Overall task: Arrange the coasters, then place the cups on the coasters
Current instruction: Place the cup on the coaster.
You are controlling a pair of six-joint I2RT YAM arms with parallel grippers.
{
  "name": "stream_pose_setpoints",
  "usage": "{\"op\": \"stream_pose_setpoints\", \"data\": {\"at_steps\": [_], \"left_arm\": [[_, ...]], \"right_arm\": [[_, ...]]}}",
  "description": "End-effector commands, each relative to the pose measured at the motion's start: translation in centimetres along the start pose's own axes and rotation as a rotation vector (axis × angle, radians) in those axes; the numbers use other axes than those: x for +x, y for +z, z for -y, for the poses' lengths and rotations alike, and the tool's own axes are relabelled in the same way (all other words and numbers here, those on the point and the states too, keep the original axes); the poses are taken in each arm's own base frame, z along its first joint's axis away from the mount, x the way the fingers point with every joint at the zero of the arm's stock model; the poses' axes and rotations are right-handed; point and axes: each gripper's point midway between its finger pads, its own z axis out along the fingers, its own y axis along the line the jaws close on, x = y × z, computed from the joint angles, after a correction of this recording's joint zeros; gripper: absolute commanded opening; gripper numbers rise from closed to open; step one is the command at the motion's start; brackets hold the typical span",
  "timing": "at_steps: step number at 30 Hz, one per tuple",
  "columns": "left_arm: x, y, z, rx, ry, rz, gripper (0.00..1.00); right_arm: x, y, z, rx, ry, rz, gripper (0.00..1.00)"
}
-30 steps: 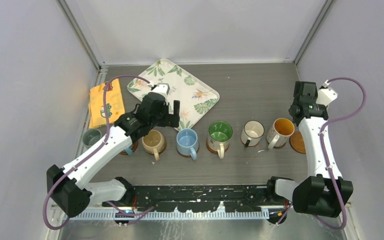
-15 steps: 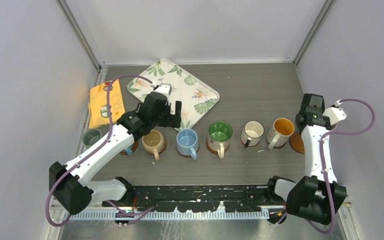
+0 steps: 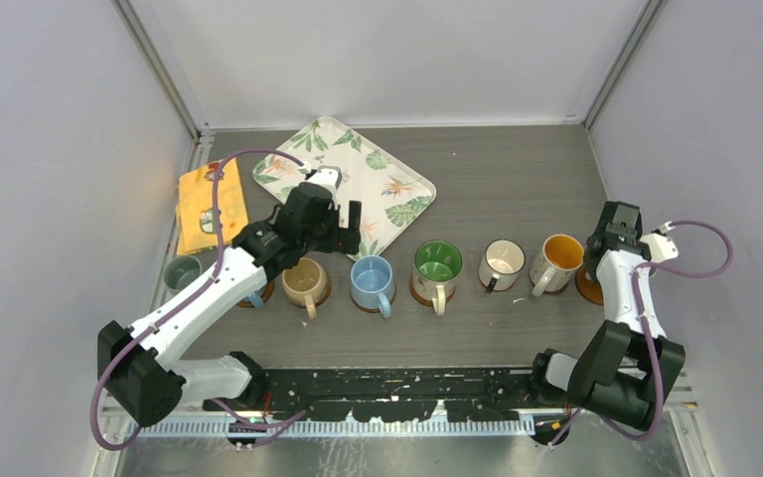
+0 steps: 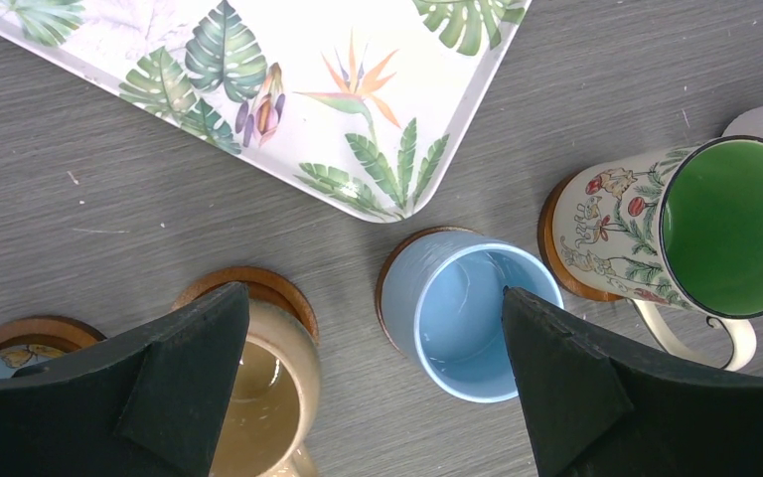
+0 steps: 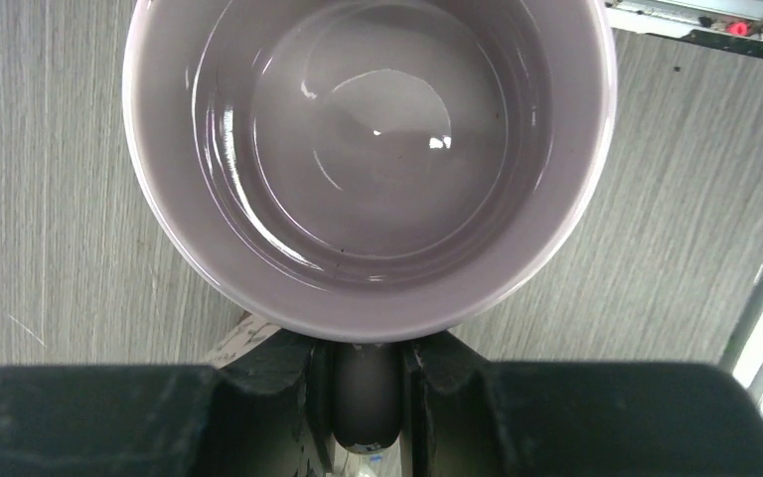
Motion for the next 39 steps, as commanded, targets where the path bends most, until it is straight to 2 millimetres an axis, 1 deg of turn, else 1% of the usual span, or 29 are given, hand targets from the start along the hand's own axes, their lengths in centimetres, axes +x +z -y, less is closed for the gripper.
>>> {"op": "stream_pose_setpoints", "data": {"at_steps": [1,12,18,22,30,33,35,39], "left_arm": [[-1.9,-0.3,0.8,0.032,-0.013,0.055,1.00],[-1.9,-0.3,0.9,0.035,-0.014,0.054,1.00],[-1.9,-0.3,0.9,0.039,-0.015,0.055,1.00],[-1.9,-0.4,1.0,0.042,-0.018,0.057,1.00],[-1.8,-0.6,1.2,0.057,-0.029,0.058,1.00],[-1.9,-1.0,1.3,0.066,-0.037,0.064,1.00],[-2.0,-1.3,1.2,0.067,-0.038,0.072,1.00],[-2.3,-1.7,1.3,0.075,-0.041,0.081,1.00]], "right_arm": [[-2.2,0.6,-2.6,-0.078,0.083,0.077,0.01],[-0.3,2.4,-2.0,-0.043,0.048,0.032,0.01],[0.1,2.8,-1.8,-0.030,0.037,0.017,0.01],[0.2,2.7,-1.6,-0.024,0.037,0.013,0.10],[-0.2,1.6,-1.2,-0.032,0.037,0.024,0.32],[-0.2,1.3,-1.0,-0.033,0.038,0.022,0.34],[-0.1,1.1,-0.9,-0.035,0.037,0.020,0.39],[-0.4,0.6,-0.9,-0.041,0.041,0.019,0.44]]}}
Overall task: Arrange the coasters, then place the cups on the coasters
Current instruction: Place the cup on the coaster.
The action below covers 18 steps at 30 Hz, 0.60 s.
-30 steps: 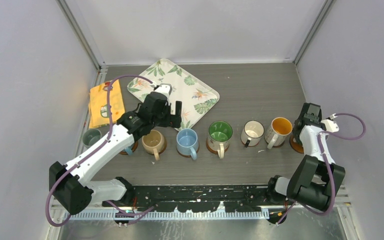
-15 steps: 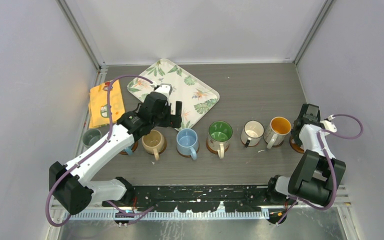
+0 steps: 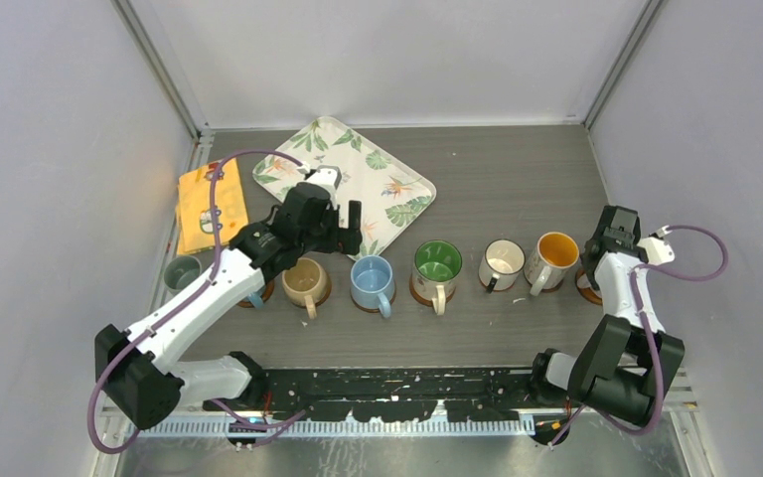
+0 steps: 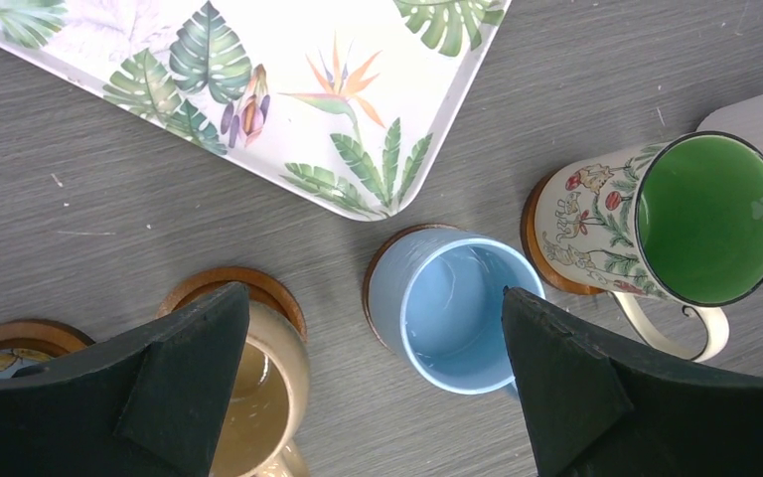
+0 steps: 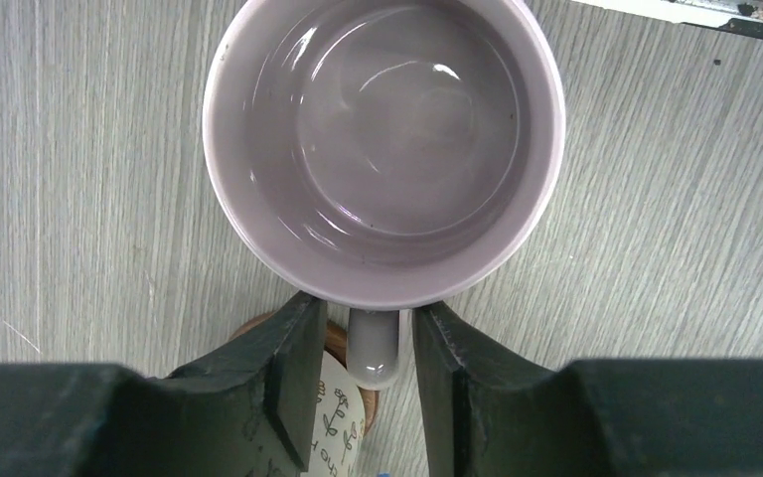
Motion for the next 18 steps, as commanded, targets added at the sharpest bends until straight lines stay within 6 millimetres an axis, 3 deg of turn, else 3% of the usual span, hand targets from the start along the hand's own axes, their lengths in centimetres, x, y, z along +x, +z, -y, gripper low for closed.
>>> {"op": "stream_pose_setpoints", "data": {"at_steps": [1,7,13,18], "left_arm": [[-2.2,-1.4,0.9,0.049,-0.031,0.081,1.00],[-2.5,-1.8,1.4,0.074,-0.034,0.085,1.00],[-2.8,-2.2,1.8,0.098,-0.050,0.095,1.00],[-3.0,-2.6,2.1,0.115,-0.056,0.101,1.00]], "right_arm": [[-1.7,-1.3,-0.5,-0.022,0.028,0.043,0.45],[-2.7,-2.8,-0.3,-0.020,0.024,0.056,0.63],[-4.4,-5.5,-0.5,-0.061,0.034,0.090,0.92],[-6.3,-8.3,-1.3,-0.132,0.035,0.128,1.00]]}}
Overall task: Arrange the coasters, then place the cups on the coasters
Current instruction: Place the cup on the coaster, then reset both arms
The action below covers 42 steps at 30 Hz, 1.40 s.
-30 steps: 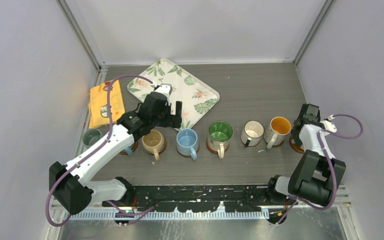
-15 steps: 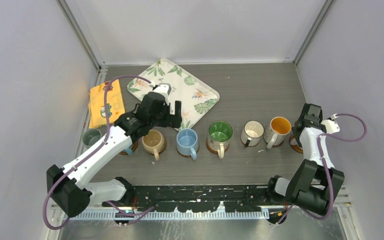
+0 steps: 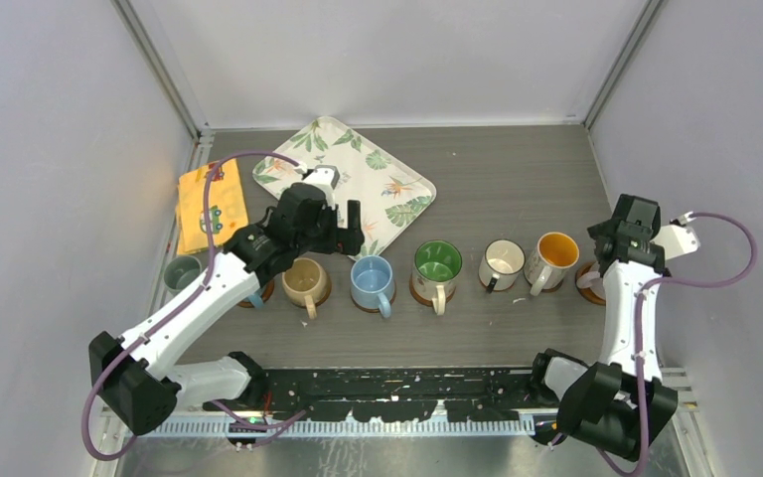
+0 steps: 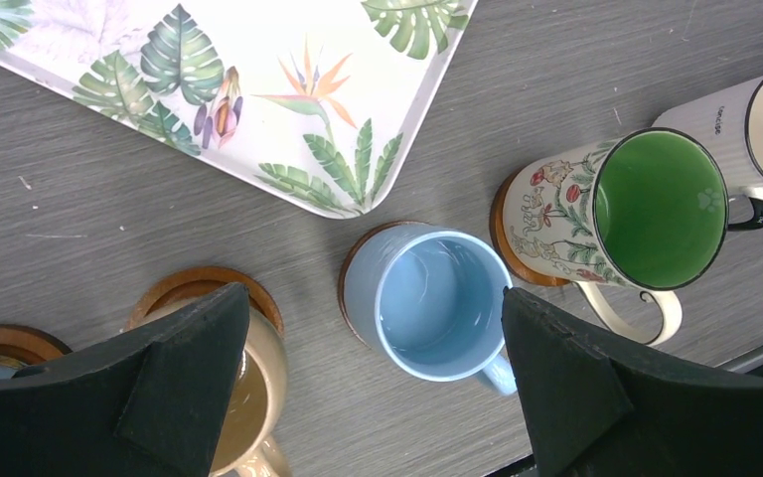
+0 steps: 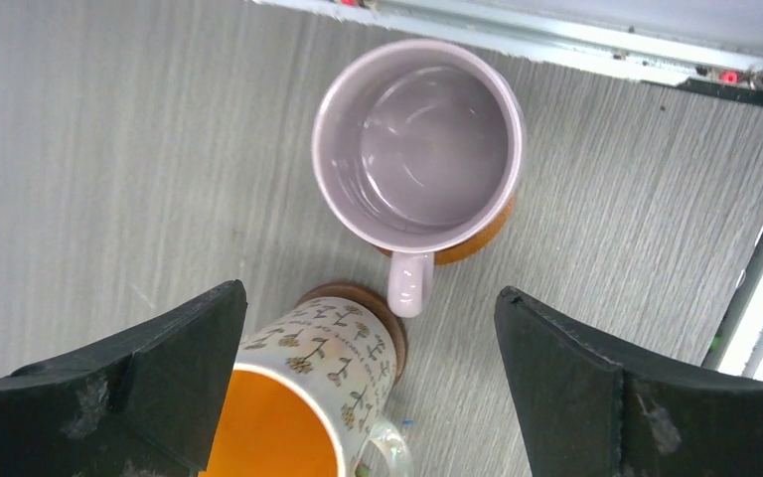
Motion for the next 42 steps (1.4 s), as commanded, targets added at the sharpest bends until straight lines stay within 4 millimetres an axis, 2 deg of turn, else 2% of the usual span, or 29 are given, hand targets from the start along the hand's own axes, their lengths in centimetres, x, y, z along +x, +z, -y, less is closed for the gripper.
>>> {"op": "stream_pose_setpoints", "data": {"at_steps": [1,5,10,16,21,26,32,36,42], "left_arm": [[-2.6,-1.4,1.5,0.065,-0.026,0.083,1.00],[-2.6,-1.5,1.6,0.071,-0.029,0.080,1.00],[-3.2,-1.6,1.6,0.063,-0.030,0.093,1.00],[-3.8,-1.6,1.5,0.047,-0.016,0.093,1.00],[-4.2,-1.4,1.3,0.032,0.001,0.098,1.00],[-4.7,-1.4,1.4,0.028,0.023,0.108,1.00],[-4.9,-1.3,1.4,0.035,0.057,0.113,1.00],[-5.3,-1.4,1.2,0.017,0.036,0.124,1.00],[-5.6,-1.7,0.9,-0.003,0.035,0.123,1.00]], "right_arm": [[-2.9,-3.1,-1.4,-0.070,-0.001,0.060,1.00],[-3.9,-5.6,-4.4,-0.174,-0.047,0.068,1.00],[-3.1,-9.4,-9.3,-0.293,-0.189,0.107,1.00],[1.2,-14.5,-15.8,-0.495,-0.368,0.065,1.00],[5.7,-18.2,-19.0,-0.643,-0.498,0.016,1.00],[10.5,-21.3,-20.9,-0.783,-0.598,-0.056,1.00],[14.9,-24.4,-22.0,-0.906,-0.682,-0.113,1.00],[15.6,-25.4,-21.9,-0.949,-0.701,-0.124,1.00],[15.1,-25.4,-21.4,-0.975,-0.691,-0.100,1.00]]}}
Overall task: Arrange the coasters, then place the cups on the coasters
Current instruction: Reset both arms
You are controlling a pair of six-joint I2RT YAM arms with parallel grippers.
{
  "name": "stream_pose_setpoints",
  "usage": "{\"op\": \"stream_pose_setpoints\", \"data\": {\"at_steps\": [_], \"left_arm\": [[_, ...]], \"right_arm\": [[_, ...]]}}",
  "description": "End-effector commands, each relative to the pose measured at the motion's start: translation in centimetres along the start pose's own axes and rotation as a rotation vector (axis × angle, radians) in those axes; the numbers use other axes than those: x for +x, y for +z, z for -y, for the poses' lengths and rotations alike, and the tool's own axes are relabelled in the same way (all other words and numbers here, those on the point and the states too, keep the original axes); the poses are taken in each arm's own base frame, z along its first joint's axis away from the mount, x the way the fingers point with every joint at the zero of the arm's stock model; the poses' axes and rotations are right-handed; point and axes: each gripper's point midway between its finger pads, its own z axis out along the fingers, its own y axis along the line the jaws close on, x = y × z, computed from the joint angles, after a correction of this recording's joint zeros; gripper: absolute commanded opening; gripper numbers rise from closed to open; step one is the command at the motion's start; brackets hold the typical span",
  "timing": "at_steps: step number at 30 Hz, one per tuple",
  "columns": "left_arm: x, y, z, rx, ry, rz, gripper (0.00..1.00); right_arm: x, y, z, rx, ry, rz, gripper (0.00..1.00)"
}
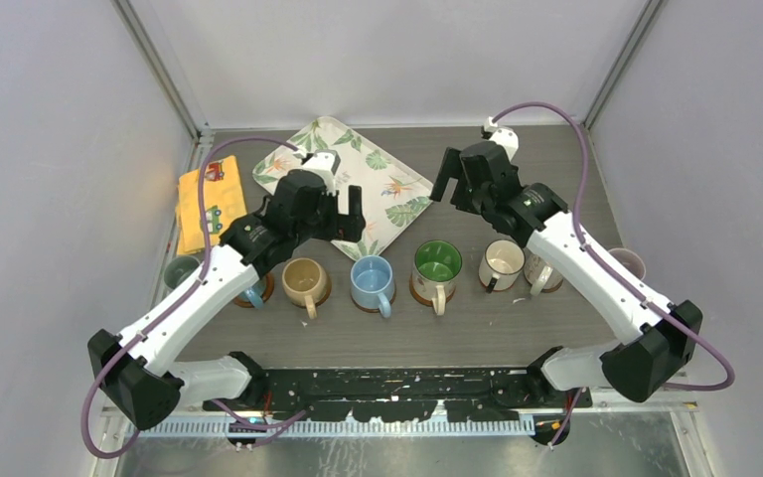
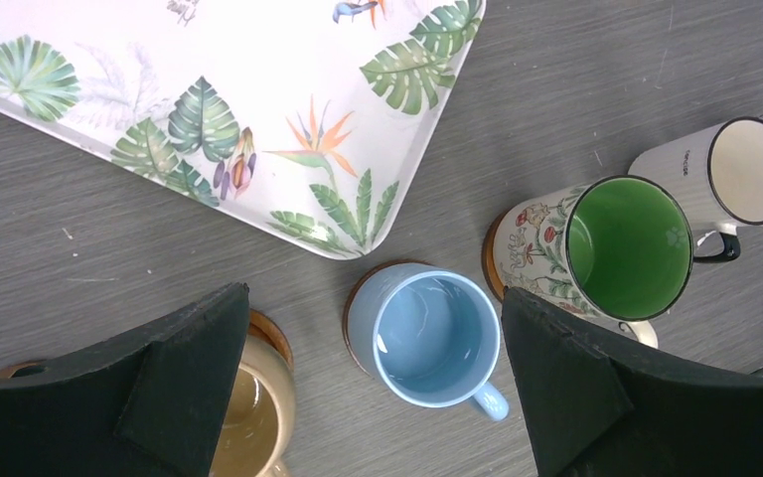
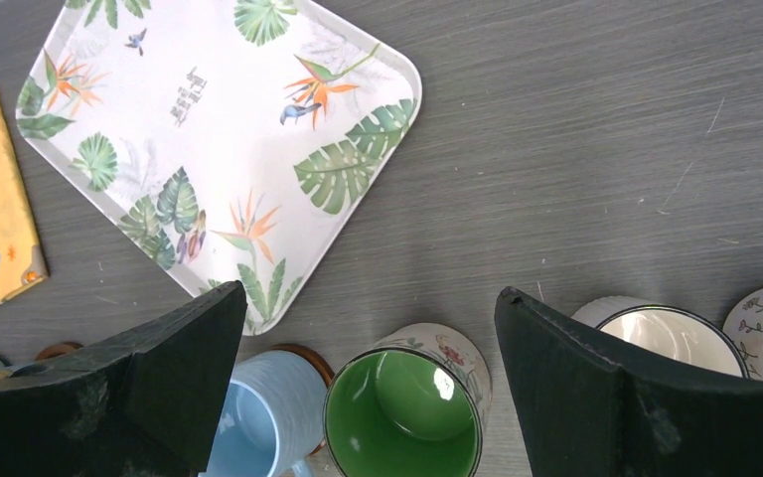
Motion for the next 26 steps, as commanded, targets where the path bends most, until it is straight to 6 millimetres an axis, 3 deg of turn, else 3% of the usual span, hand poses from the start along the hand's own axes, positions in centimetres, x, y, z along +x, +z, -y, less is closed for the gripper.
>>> {"op": "stream_pose_setpoints", "data": {"at_steps": [1,26], "left_arm": [[-2.3,-0.8,0.2,-0.008,0.003,0.056,1.00],[-2.4,-1.1,0.0,-0.006,0.007,0.077,1.00]], "right_arm": [[-2.1,-1.6,-0.5,-0.056,0.011,0.087,1.00],[-2.6,-2.6,0.3,-0.045,0.017,0.124,1.00]]}}
